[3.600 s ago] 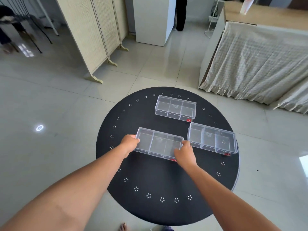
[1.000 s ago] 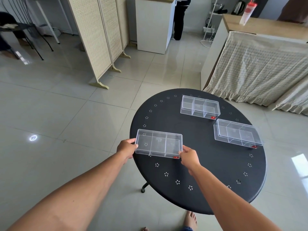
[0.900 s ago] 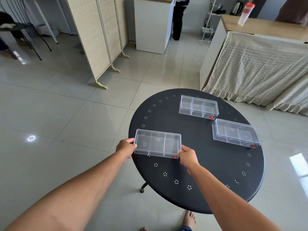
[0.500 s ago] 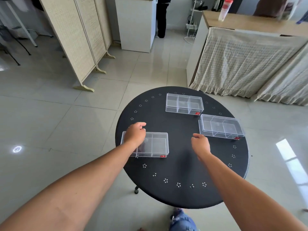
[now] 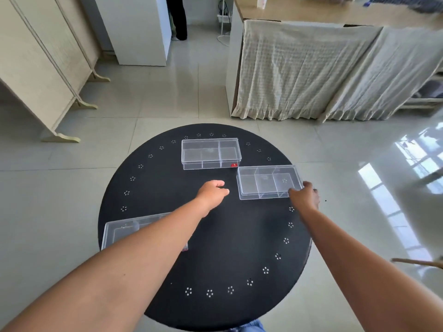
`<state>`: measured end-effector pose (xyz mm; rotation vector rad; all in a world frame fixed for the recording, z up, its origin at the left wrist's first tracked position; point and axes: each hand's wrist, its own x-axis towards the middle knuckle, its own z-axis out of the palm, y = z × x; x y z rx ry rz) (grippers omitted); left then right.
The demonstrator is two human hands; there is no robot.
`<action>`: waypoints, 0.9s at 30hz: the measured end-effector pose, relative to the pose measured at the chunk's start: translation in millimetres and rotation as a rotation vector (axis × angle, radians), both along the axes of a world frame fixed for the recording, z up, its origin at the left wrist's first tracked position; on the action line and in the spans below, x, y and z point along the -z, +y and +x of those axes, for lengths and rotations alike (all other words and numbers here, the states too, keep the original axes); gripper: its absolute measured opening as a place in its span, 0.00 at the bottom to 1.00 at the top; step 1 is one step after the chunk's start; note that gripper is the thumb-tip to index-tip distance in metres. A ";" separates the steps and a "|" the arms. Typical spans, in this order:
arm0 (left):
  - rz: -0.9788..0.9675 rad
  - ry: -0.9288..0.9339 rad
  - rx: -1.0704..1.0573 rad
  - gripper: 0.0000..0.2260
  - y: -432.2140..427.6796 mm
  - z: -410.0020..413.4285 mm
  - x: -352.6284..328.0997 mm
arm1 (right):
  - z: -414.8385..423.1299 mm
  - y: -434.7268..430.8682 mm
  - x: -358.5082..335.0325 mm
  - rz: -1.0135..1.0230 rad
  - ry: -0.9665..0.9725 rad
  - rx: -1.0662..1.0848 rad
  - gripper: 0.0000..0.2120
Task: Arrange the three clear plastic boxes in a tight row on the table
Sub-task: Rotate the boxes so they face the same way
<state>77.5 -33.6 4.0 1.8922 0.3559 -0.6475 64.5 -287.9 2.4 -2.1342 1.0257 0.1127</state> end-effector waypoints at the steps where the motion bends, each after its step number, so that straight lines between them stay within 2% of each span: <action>1: -0.020 0.030 0.020 0.25 -9.8 5.7 1.7 | 4.0 -8.1 1.6 0.021 0.005 0.005 0.31; 5: -0.076 0.122 0.071 0.31 -40.3 25.8 11.3 | 18.3 -30.1 8.6 0.151 0.004 0.026 0.37; 8: -0.093 0.154 0.071 0.31 -51.9 34.4 15.0 | 28.4 -36.8 16.2 0.270 -0.019 0.047 0.36; 11: -0.126 0.153 0.075 0.23 -56.9 37.0 16.5 | 33.0 -37.1 24.7 0.303 -0.035 0.039 0.28; 14: -0.173 0.182 0.029 0.10 -55.1 35.4 13.2 | 33.1 -26.0 24.4 0.280 -0.064 0.041 0.07; 16: -0.183 0.189 -0.010 0.06 -49.0 32.6 11.9 | 31.5 -15.0 25.5 0.261 -0.069 0.033 0.07; 18: -0.169 0.168 -0.043 0.07 -36.2 28.2 10.3 | 27.5 1.6 22.7 0.266 -0.056 0.014 0.08; 22: -0.098 0.093 -0.147 0.12 4.5 18.7 -0.8 | 22.7 44.7 18.1 0.308 -0.078 -0.065 0.14; 27: 0.019 -0.019 -0.277 0.18 73.0 2.8 -19.0 | 23.1 118.3 9.9 0.426 -0.110 -0.158 0.14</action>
